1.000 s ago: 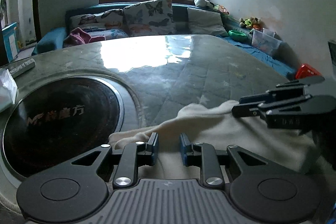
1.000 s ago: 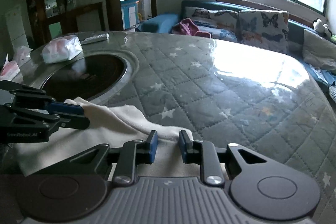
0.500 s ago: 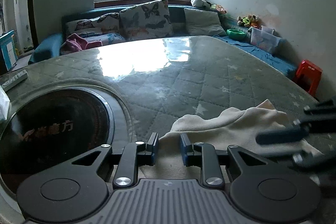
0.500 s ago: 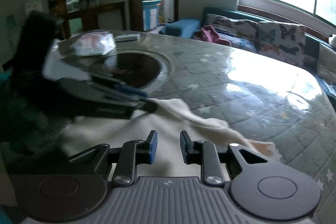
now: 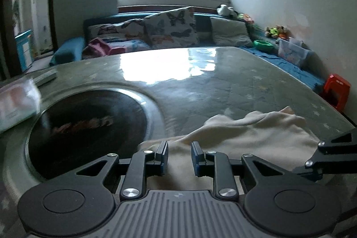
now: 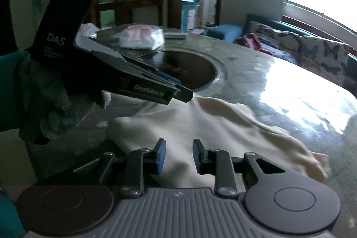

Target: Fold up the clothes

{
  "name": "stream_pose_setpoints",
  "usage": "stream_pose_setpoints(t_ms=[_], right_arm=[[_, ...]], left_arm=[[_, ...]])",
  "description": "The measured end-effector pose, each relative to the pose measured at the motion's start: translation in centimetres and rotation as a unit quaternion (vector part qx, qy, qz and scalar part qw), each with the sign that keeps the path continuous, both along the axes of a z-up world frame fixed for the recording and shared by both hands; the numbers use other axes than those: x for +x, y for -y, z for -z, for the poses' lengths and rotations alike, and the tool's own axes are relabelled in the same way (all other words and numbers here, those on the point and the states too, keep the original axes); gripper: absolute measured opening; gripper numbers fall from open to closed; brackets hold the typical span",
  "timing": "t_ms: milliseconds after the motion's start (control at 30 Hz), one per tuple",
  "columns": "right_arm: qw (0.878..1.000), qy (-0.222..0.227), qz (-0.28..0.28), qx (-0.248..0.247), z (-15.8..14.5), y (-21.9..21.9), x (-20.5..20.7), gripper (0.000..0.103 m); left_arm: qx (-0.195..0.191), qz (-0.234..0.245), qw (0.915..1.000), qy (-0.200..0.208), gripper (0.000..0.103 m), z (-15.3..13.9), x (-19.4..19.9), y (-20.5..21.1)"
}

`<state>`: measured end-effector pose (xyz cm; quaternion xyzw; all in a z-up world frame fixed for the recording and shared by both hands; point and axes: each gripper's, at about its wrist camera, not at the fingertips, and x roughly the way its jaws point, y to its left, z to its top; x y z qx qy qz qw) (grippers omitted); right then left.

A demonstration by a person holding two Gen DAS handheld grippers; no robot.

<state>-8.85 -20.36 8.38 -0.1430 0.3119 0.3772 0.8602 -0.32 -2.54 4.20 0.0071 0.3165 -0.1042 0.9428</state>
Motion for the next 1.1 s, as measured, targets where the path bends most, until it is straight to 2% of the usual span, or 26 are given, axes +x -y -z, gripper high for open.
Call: stream_pose_setpoints(t_ms=[167,433,600,733,833,933,1100], right_arm=[[0.999,0.009,-0.033,-0.010,0.4,-2.1,-1.5,0.027],[0.997,0.002,-0.073,-0.008,1.2,-4.8,-2.3,0.028],[0.997,0.002,-0.073,0.005,0.7,-4.2,-3.0,0.028],[0.999,0.006,-0.043,0.019,-0.4,-2.3,-3.4,0.029],[1.000,0.014,-0.003,0.027,-1.3,0.3,-3.6,0.035],[0.998,0.020,0.053,0.030,-1.9,3.4,-3.5,0.035],[0.987,0.010,0.156,0.031,-1.3,8.5,-2.9,0.035]], left_arm=[[-0.004,-0.027,0.9996,-0.004,0.025,0.1,-1.4,-1.9],[-0.018,-0.028,0.9994,-0.010,0.025,0.4,-3.0,-2.3],[-0.020,-0.029,0.9992,-0.019,0.025,0.8,-3.5,-2.4],[-0.024,-0.033,0.9989,-0.021,0.025,0.9,-3.8,-2.5],[-0.027,-0.033,0.9989,-0.018,0.025,0.7,-4.2,-2.5],[-0.024,-0.031,0.9992,-0.011,0.025,0.5,-4.6,-2.1],[-0.012,-0.024,0.9996,-0.007,0.025,0.5,-4.9,-1.4]])
